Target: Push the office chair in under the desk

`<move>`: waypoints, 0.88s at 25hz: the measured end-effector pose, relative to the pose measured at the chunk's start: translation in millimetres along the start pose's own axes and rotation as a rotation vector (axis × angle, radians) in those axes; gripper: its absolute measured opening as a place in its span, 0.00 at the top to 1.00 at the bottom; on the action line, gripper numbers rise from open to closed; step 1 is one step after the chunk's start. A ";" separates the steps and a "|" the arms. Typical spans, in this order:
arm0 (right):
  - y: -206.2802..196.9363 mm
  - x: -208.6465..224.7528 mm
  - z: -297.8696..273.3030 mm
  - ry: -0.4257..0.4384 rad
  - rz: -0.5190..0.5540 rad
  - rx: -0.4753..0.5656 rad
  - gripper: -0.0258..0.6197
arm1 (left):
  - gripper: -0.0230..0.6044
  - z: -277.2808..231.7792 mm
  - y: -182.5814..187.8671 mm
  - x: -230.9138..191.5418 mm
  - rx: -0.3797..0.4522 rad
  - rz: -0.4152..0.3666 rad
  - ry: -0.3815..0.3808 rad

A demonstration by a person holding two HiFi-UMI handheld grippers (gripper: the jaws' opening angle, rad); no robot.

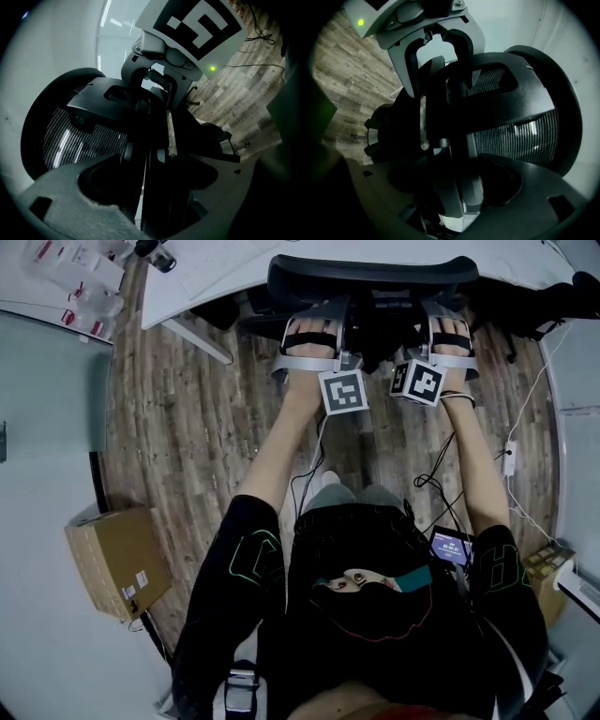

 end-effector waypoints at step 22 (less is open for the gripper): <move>88.4 32.9 -145.0 0.002 0.001 0.053 0.43 | 0.30 -157.6 -65.5 -32.9 -0.099 0.089 -0.048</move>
Point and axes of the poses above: the fingertips, and each gripper's own axes: z backward along the fingers, x to its right, y out of its top, the point moved 5 cm from there along z, backward along the fingers, and after that the axes turned 13 degrees about -x, right-handed, at the moved point
